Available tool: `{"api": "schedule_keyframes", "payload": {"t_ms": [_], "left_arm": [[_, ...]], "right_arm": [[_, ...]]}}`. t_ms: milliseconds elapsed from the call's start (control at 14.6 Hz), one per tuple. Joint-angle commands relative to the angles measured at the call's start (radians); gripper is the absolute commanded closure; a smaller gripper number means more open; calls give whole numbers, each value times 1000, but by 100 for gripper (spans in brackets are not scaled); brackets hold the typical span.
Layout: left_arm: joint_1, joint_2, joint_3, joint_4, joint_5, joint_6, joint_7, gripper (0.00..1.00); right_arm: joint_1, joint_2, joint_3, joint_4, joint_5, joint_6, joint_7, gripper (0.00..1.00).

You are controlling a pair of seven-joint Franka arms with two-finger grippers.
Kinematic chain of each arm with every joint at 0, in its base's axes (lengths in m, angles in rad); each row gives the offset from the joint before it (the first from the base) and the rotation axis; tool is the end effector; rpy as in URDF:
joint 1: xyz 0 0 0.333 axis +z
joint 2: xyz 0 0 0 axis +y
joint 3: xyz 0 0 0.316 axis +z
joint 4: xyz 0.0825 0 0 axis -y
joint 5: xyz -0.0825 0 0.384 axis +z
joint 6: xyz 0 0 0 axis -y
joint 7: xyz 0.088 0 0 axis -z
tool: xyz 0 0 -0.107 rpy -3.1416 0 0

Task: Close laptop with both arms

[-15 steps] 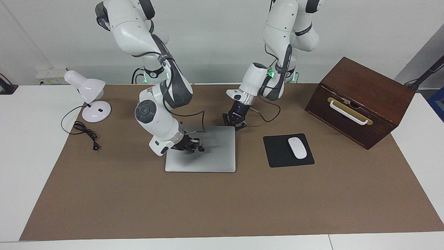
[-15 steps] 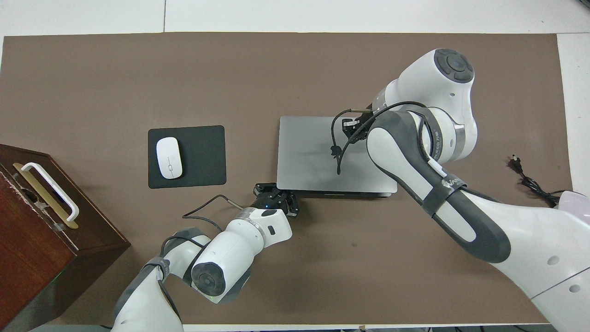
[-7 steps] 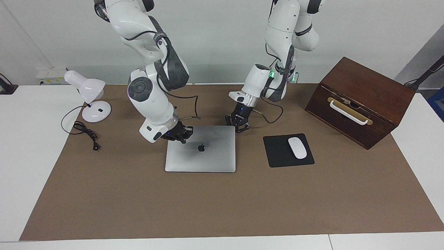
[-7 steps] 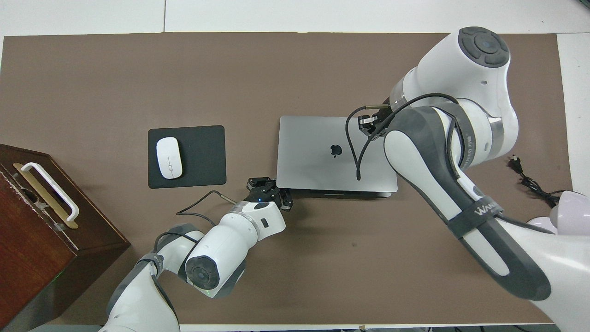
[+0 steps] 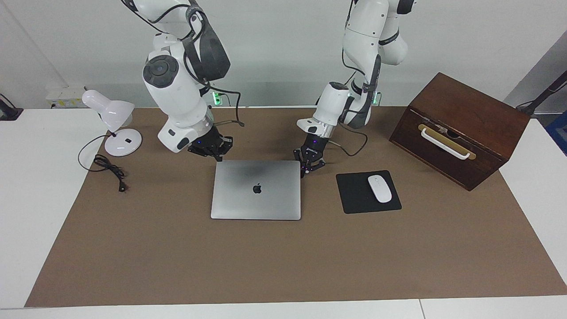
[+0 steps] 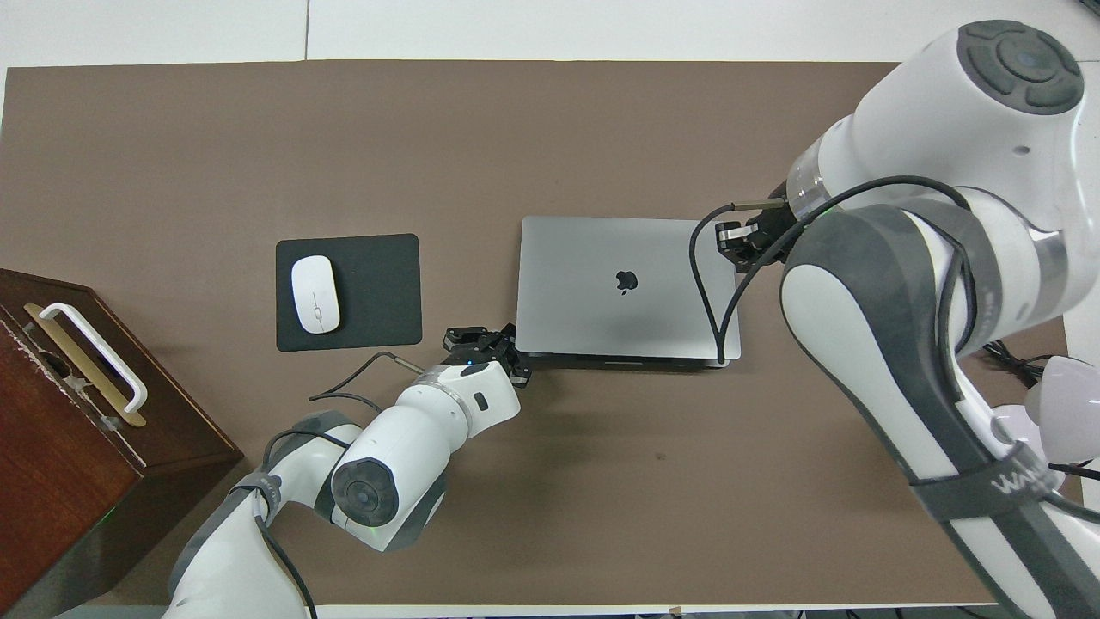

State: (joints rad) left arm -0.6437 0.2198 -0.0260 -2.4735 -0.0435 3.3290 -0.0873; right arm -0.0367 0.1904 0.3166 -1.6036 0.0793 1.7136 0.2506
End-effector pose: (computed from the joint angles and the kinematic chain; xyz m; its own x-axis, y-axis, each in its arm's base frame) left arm 0.4141 -0.3219 0.2792 0.7079 -0.3902 0.5887 -0.5292 -0.8451 0.0761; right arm 0.5891 0.1624 0.5155 0.9945 0.0178 -0.1035 0.0059 -0.9935 -0.1139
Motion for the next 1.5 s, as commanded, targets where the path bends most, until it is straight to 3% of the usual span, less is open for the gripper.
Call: {"api": "schedule_keyframes", "payload": {"t_ms": [0, 205, 341, 546, 683, 819, 888, 1024, 1434], "left_arm": [[10, -100, -2, -21, 20, -132, -2, 100], [22, -201, -2, -15, 20, -342, 3, 100], [39, -276, 0, 5, 20, -510, 6, 100], [48, -332, 4, 103, 19, -791, 9, 100], [62, -352, 8, 186, 19, -969, 20, 100], [93, -382, 8, 250, 19, -1110, 47, 100], [110, -398, 8, 272, 19, -1162, 55, 83], [143, -440, 8, 286, 19, -1227, 57, 0], [219, -470, 5, 330, 19, -1353, 92, 0]], "right_arm": [[-29, -63, 1, -13, -24, -61, -53, 100], [-42, -126, -8, -13, -23, -101, -82, 100], [-42, -167, -25, -15, -23, -135, -91, 90], [-45, -206, -36, -18, -23, -189, -109, 43], [-45, -221, -42, -18, -23, -196, -109, 2], [-45, -238, -53, -19, -23, -200, -111, 0], [-43, -241, -63, -19, -23, -201, -111, 0], [-37, -240, -91, -19, -23, -197, -114, 0], [-29, -227, -123, -19, -87, -137, -163, 0]]}}
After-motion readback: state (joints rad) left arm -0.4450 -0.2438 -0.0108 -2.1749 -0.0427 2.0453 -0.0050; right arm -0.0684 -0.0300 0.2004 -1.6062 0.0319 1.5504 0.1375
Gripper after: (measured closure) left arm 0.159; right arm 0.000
